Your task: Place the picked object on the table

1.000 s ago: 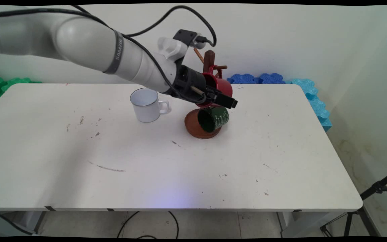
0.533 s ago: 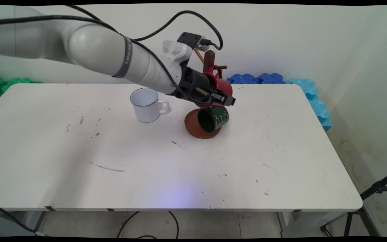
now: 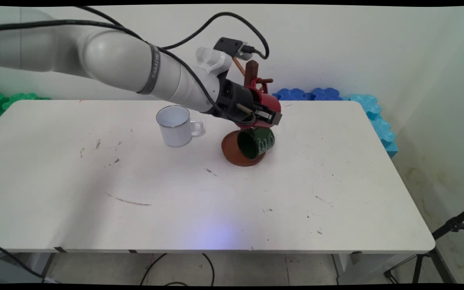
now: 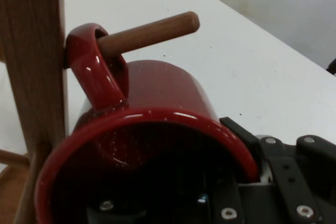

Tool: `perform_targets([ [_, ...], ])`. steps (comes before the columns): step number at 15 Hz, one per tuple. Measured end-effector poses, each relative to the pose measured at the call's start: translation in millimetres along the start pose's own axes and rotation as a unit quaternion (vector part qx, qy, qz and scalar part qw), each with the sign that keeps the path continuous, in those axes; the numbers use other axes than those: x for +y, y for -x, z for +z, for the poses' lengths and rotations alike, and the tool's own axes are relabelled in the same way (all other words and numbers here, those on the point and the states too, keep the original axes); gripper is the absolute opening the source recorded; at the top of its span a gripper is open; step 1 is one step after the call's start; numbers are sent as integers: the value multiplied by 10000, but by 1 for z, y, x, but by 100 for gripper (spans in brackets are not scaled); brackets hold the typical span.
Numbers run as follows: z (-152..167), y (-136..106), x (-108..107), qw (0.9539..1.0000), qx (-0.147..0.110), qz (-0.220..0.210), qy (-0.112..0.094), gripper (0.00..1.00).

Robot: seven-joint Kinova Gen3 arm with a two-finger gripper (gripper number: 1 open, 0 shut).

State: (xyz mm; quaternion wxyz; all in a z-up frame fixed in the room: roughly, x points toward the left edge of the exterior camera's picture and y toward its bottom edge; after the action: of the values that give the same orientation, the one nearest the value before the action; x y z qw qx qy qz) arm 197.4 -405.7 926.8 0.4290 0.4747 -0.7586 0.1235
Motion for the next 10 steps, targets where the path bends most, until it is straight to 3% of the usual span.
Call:
perform_targets([
  [5, -10, -2, 5, 9999, 45, -34, 90, 0],
  [10, -26, -9, 13, 9991, 228, -78, 337, 0],
])
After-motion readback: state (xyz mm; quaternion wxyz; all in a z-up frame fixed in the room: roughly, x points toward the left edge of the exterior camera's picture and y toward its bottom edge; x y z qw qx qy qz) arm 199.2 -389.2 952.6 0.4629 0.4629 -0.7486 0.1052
